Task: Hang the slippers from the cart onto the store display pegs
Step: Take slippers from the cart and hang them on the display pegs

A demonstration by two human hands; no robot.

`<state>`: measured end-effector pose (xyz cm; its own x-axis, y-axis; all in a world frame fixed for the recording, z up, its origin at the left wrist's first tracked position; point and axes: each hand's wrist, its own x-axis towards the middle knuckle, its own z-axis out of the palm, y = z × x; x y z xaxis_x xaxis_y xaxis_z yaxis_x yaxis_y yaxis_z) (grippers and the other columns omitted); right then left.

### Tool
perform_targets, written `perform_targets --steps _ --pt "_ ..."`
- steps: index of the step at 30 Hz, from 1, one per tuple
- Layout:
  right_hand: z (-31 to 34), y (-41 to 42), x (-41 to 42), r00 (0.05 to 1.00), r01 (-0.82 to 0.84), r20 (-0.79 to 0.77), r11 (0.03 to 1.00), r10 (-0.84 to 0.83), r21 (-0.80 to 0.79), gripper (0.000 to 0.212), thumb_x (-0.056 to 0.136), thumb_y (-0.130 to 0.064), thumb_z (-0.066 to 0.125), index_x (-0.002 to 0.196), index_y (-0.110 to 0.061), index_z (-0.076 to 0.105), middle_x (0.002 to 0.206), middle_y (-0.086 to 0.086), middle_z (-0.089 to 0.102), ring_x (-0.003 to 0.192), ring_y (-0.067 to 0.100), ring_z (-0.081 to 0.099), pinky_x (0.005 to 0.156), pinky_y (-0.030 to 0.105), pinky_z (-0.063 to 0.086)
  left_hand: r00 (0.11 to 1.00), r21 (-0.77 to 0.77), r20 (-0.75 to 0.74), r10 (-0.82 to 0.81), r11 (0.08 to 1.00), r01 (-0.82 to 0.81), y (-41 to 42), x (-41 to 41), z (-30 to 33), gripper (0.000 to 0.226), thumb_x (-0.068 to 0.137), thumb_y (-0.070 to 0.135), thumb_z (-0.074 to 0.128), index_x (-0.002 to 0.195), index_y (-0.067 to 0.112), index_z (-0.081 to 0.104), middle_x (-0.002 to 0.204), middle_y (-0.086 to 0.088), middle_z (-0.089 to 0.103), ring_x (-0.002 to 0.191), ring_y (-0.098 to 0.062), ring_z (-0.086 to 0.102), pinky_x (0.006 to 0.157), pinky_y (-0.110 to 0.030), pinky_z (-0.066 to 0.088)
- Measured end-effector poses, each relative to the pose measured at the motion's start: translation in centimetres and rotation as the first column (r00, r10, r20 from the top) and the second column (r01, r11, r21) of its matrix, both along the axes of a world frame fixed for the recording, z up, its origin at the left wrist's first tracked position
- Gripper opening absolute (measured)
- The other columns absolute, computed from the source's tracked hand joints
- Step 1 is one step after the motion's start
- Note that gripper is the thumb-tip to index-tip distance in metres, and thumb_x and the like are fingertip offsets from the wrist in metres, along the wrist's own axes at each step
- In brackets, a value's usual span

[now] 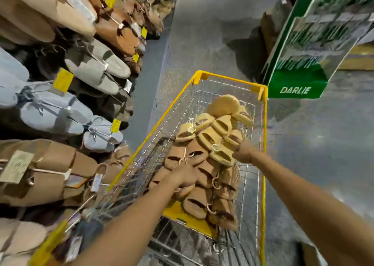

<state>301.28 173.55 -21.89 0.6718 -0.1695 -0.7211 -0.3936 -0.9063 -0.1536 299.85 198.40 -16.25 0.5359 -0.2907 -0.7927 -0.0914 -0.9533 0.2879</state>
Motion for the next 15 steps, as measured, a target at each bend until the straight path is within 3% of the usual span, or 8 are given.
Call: perform_targets --steps 2,4,9,11,15 --pt "-0.8 1.2 0.2 0.999 -0.002 -0.053 1.000 0.002 0.019 0.049 0.085 -0.037 0.050 0.119 -0.005 0.064 0.117 0.017 0.064 0.104 0.030 0.060 0.076 0.030 0.043 0.999 -0.016 -0.036 0.029 0.999 -0.030 0.4 -0.5 -1.2 0.038 0.104 0.024 0.042 0.126 -0.002 0.060 0.132 -0.022 0.061 0.120 -0.037 0.057 0.093 -0.036 0.045" --pt "-0.7 2.9 0.4 0.999 -0.048 -0.016 0.998 0.049 0.030 0.034 0.096 -0.030 0.052 0.119 -0.007 0.064 0.119 0.016 0.065 0.109 0.031 0.061 0.078 0.030 0.044 0.996 -0.054 -0.047 0.078 0.995 -0.081 0.8 -0.6 -1.6 0.037 0.105 0.019 0.042 0.125 -0.007 0.059 0.132 -0.025 0.060 0.122 -0.038 0.055 0.092 -0.035 0.041" --pt "-2.3 6.3 1.1 0.998 -0.067 0.002 0.989 0.068 0.133 0.035 0.098 -0.039 0.053 0.115 -0.011 0.064 0.117 0.011 0.066 0.106 0.033 0.062 0.078 0.033 0.045 0.983 0.021 -0.103 0.152 0.988 -0.150 2.3 0.6 -2.7 0.039 0.102 0.023 0.047 0.120 -0.009 0.059 0.126 -0.025 0.063 0.116 -0.038 0.059 0.085 -0.040 0.047" --pt "-2.9 6.9 1.7 0.998 -0.058 0.034 0.986 0.054 0.159 0.034 0.095 -0.042 0.055 0.111 -0.013 0.064 0.116 0.011 0.067 0.101 0.032 0.062 0.078 0.034 0.047 0.976 0.058 -0.111 0.187 0.982 -0.181 3.0 1.4 -3.5 0.038 0.101 0.027 0.047 0.117 -0.004 0.062 0.122 -0.021 0.066 0.113 -0.036 0.062 0.089 -0.043 0.050" --pt "-2.0 7.1 3.1 0.997 0.048 0.056 0.982 -0.059 0.183 0.043 0.093 -0.034 0.061 0.129 -0.011 0.053 0.125 0.014 0.062 0.111 0.033 0.059 0.087 0.036 0.047 0.983 0.078 -0.084 0.162 0.985 -0.155 3.6 3.6 -3.9 0.037 0.101 0.031 0.046 0.114 0.002 0.066 0.114 -0.016 0.068 0.110 -0.032 0.062 0.082 -0.039 0.048"
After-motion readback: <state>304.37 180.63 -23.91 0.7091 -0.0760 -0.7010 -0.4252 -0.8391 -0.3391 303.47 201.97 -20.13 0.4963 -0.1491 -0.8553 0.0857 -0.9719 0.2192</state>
